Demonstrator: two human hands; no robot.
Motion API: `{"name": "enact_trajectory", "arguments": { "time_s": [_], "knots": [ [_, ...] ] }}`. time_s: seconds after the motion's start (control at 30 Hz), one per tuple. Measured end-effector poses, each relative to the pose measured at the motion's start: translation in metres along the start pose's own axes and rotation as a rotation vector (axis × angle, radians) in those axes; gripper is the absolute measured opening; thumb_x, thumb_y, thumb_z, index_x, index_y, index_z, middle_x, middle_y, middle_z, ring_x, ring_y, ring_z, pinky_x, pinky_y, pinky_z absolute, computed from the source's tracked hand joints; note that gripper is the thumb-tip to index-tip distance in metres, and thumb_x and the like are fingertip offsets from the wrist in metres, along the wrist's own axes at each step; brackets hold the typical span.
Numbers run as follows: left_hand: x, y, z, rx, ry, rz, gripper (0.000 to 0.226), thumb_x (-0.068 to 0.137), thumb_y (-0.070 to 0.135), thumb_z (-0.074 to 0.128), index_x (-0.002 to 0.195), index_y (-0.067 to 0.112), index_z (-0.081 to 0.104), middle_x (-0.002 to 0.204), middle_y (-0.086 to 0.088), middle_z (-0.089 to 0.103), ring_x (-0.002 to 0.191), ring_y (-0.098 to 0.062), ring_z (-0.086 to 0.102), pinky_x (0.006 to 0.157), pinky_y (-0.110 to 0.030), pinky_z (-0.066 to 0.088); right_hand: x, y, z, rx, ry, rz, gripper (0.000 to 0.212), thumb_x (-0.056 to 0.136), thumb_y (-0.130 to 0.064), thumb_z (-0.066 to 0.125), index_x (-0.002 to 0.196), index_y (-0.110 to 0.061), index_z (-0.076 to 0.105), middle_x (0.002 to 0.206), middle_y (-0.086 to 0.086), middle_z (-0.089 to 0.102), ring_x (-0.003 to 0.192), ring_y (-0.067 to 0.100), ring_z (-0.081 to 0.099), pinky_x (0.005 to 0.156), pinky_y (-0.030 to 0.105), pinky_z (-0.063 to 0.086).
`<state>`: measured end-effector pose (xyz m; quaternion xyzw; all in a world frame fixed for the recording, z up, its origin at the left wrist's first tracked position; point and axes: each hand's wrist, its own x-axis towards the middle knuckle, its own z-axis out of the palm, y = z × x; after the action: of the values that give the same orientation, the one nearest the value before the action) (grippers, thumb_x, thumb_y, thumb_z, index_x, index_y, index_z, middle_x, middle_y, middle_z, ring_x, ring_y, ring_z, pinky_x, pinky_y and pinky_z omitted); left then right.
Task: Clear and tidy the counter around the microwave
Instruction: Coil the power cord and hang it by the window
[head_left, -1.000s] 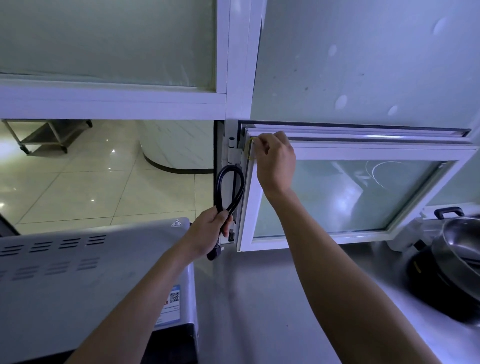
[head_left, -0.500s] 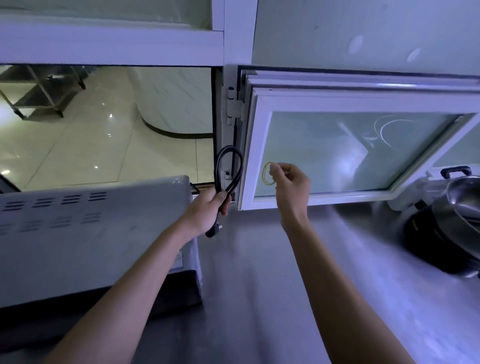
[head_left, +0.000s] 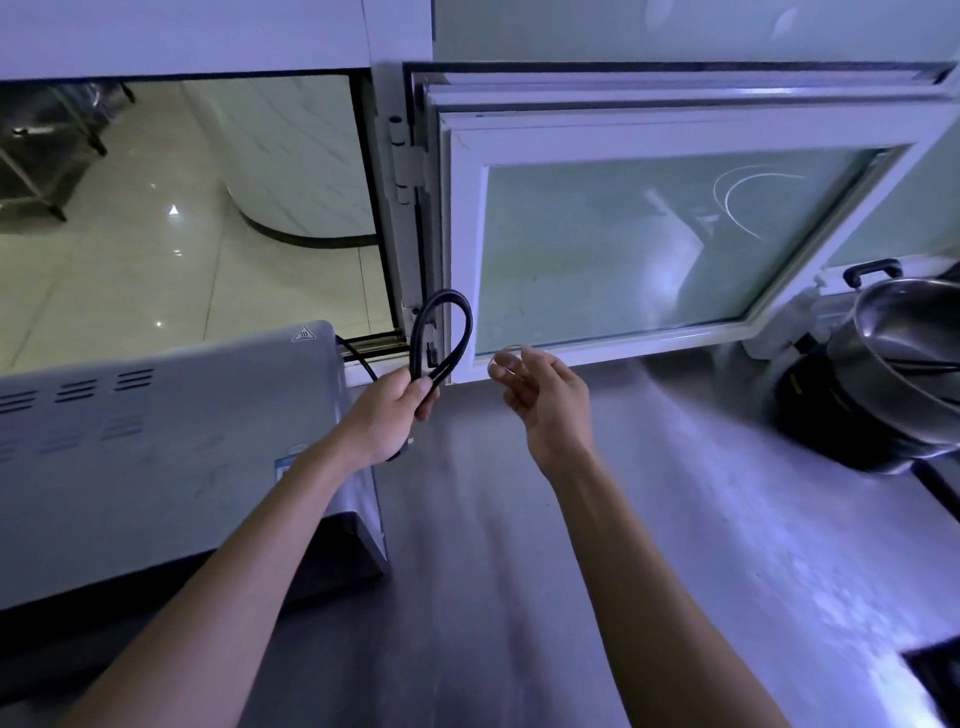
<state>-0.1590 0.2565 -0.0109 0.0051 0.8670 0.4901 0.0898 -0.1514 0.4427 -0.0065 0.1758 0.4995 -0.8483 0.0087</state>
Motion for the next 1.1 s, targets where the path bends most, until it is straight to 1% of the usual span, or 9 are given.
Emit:
{"name": "enact_trajectory", "arguments": {
  "time_s": [0.2,0.4,0.53,0.67,0.8,0.9,1.0,1.07,1.1],
  "knots": [
    [-0.001,-0.007,0.001,-0.075,-0.031,-0.059,0.031,0.106,0.025,0.039,0.094,0.005,0.059,0.079,-0.003,0.058,0.045,0.000,0.043,0.053,-0.034,0.045,0.001,-0.001,-0.003,0.044,-0.041,0.038,0.016,0.103,-0.021,0.053,0.092,-0.012,0.062,0.111,0.013,0.074,0.104,0.027,0.072,0.079,0.033,0.049],
    [-0.004,-0.009,0.002,-0.091,-0.059,-0.057,0.032,0.107,0.026,0.036,0.085,0.012,0.055,0.079,-0.004,0.054,0.040,-0.002,0.040,0.059,-0.038,0.041,-0.002,-0.004,-0.002,-0.010,-0.106,-0.043,0.025,0.102,-0.009,0.045,0.106,-0.015,0.069,0.117,-0.005,0.071,0.108,0.021,0.071,0.070,0.031,0.040],
    [-0.005,-0.011,0.003,-0.097,-0.062,-0.065,0.033,0.107,0.027,0.036,0.082,0.014,0.053,0.079,-0.005,0.053,0.043,-0.005,0.039,0.060,-0.038,0.040,-0.004,-0.005,-0.002,-0.203,-0.150,-0.152,0.040,0.097,0.001,0.050,0.127,-0.021,0.067,0.106,-0.013,0.068,0.103,0.015,0.072,0.072,0.028,0.042],
    [-0.005,-0.014,0.002,-0.076,-0.063,-0.074,0.034,0.107,0.030,0.037,0.081,0.015,0.054,0.078,-0.002,0.054,0.048,-0.009,0.039,0.060,-0.037,0.040,-0.007,-0.006,-0.001,-0.291,-0.157,-0.256,0.039,0.097,0.002,0.053,0.127,-0.019,0.067,0.098,-0.009,0.073,0.090,0.024,0.076,0.059,0.026,0.052],
    [-0.004,-0.016,0.002,-0.067,-0.078,-0.094,0.034,0.106,0.031,0.038,0.088,0.010,0.056,0.076,-0.001,0.054,0.046,-0.008,0.039,0.059,-0.037,0.040,-0.008,-0.012,0.001,-0.371,-0.170,-0.240,0.041,0.091,-0.006,0.071,0.130,-0.017,0.066,0.123,-0.011,0.070,0.082,0.026,0.076,0.058,0.036,0.058],
    [-0.004,-0.016,0.002,-0.024,-0.090,-0.079,0.035,0.107,0.030,0.037,0.086,0.010,0.056,0.075,-0.001,0.052,0.051,-0.012,0.040,0.061,-0.037,0.039,-0.008,-0.019,0.005,-0.540,-0.182,-0.264,0.047,0.088,-0.012,0.075,0.132,-0.023,0.065,0.129,-0.011,0.065,0.078,0.021,0.076,0.059,0.044,0.061],
    [-0.004,-0.017,0.002,0.086,-0.122,-0.037,0.033,0.106,0.030,0.036,0.082,0.018,0.054,0.074,0.001,0.051,0.062,-0.016,0.042,0.061,-0.033,0.037,-0.007,-0.028,0.012,-0.711,-0.216,-0.287,0.051,0.084,-0.020,0.078,0.131,-0.034,0.063,0.117,-0.016,0.067,0.073,0.016,0.076,0.057,0.045,0.062],
    [-0.007,-0.017,0.002,0.223,-0.170,0.009,0.030,0.106,0.031,0.033,0.083,0.023,0.051,0.076,0.002,0.052,0.068,-0.020,0.047,0.060,-0.034,0.036,-0.005,-0.034,0.017,-0.829,-0.238,-0.310,0.051,0.082,-0.024,0.078,0.130,-0.034,0.064,0.103,-0.026,0.065,0.067,0.015,0.075,0.055,0.045,0.061],
    [-0.008,-0.017,0.002,0.278,-0.189,0.024,0.029,0.106,0.032,0.032,0.084,0.023,0.050,0.079,-0.001,0.054,0.071,-0.024,0.050,0.064,-0.036,0.037,-0.004,-0.036,0.019,-0.896,-0.254,-0.318,0.051,0.080,-0.028,0.079,0.129,-0.034,0.065,0.099,-0.023,0.068,0.064,0.018,0.074,0.054,0.045,0.061]
  ]
}}
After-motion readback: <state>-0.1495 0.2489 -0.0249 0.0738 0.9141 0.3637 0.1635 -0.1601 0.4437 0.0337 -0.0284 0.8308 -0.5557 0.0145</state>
